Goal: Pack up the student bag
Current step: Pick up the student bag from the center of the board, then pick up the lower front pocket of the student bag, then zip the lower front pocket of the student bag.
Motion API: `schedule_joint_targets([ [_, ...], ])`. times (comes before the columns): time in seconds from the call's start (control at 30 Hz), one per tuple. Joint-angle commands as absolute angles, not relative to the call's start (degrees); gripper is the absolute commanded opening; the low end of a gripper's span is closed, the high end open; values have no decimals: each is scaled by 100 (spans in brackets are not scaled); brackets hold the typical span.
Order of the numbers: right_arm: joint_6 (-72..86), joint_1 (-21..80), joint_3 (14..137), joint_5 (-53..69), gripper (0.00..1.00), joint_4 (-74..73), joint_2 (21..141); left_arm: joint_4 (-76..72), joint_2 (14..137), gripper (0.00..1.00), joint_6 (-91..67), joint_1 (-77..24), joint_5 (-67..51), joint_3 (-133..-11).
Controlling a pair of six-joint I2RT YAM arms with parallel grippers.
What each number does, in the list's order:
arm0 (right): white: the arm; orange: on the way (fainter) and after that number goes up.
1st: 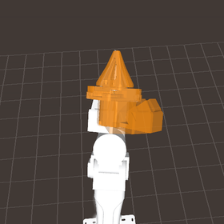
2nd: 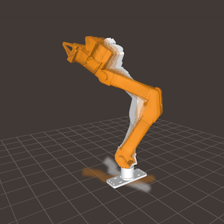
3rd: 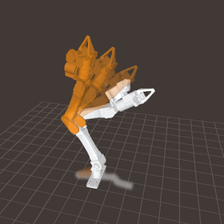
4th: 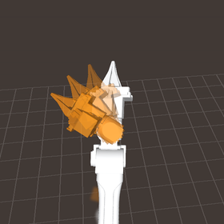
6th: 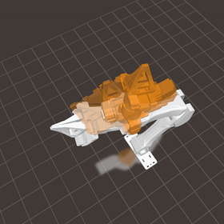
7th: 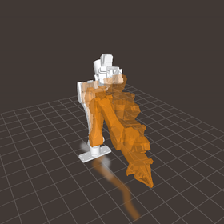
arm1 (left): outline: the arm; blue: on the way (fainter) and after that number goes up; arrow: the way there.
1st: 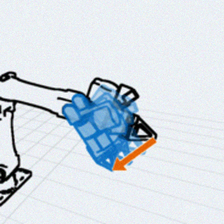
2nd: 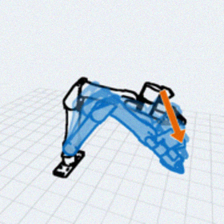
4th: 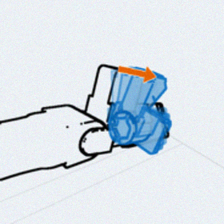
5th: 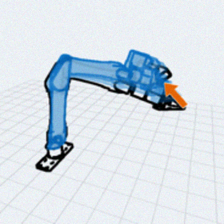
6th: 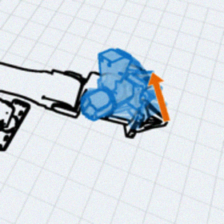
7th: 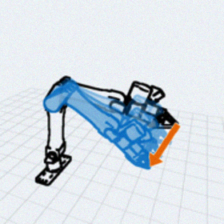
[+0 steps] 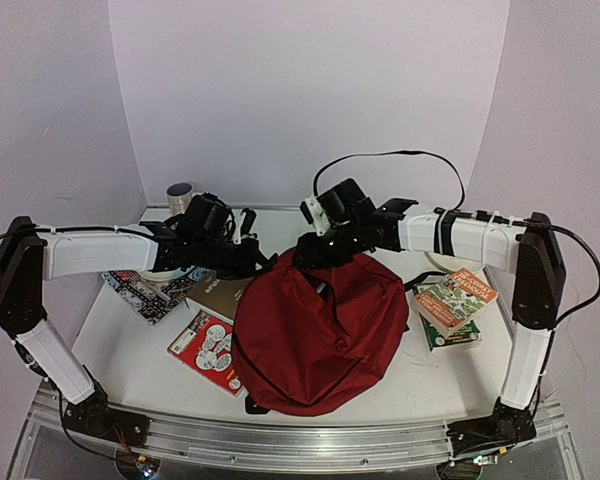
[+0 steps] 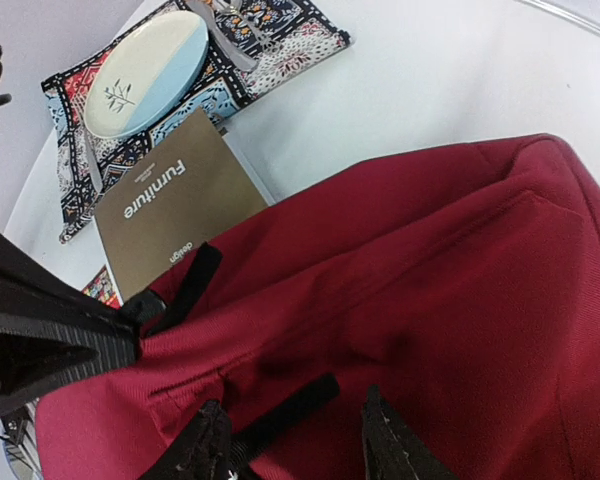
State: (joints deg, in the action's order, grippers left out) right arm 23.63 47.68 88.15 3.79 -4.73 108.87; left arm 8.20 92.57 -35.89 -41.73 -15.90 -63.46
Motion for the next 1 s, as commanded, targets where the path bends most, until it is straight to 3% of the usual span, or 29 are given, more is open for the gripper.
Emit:
schedule_joint_targets([
  [0.0, 2443, 4764, 9165, 737, 44, -549, 11061, 307, 8842, 0, -3433, -4238, -1769, -6662],
  [0.27, 2402, 4760, 9260, 1020, 33, -455, 11166, 287, 8780, 0, -3349, -4263, -1600, -6623],
  [0.57, 2272, 4761, 8585, 1085, 1, -193, 10379, 450, 8895, 0, -3293, -4254, -1022, -6601],
  [0.97, 2082, 4759, 7267, 884, 0, 233, 9396, 621, 9233, 0, -3775, -3899, -784, -6534],
])
